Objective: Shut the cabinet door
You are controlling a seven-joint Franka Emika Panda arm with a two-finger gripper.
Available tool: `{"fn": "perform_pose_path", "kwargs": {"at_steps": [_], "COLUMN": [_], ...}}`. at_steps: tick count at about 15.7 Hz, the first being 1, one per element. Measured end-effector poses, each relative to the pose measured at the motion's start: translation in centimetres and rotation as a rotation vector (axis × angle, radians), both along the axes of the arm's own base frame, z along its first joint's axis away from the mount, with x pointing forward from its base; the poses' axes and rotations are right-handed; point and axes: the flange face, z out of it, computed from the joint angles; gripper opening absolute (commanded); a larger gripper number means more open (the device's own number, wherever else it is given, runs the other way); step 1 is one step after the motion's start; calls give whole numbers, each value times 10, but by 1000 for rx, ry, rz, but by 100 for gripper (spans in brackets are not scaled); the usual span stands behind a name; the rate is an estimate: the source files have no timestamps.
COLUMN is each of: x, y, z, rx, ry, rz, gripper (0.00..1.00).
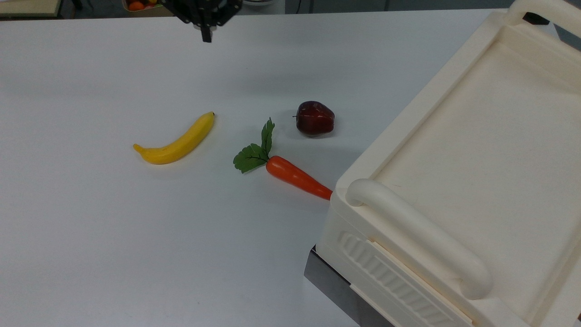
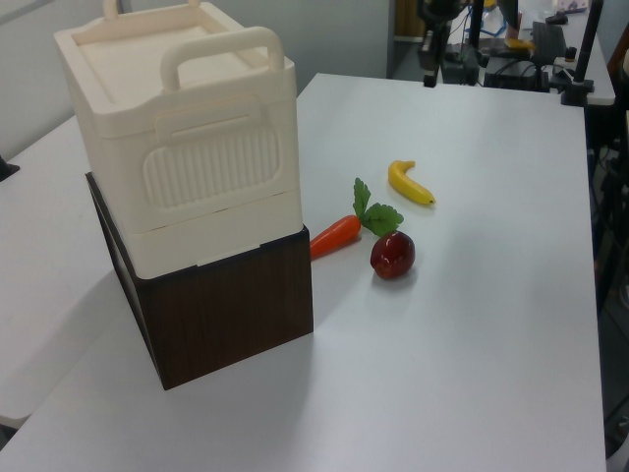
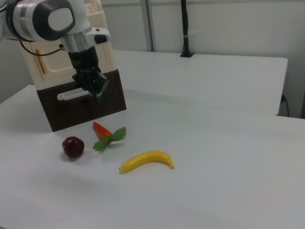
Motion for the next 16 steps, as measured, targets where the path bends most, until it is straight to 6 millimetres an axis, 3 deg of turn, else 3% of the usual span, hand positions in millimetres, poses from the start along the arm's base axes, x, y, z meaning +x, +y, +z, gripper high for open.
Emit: {"fn": "perform_pose_path", "kwargs": {"at_steps": [3,4,5,6,7,16], "x": [-9,-10,-10,-10,-10,-10], "y": [-22,-24,-24,-22,-20,-18], "z": [2,3,3,3,3,3], "rx": [2,3,4,4,4,5], "ry": [3,2,2,2,3,0], "rz": [-3,-5,-4,-1,1,-30], "gripper": [4,39,50,68,100,100]}}
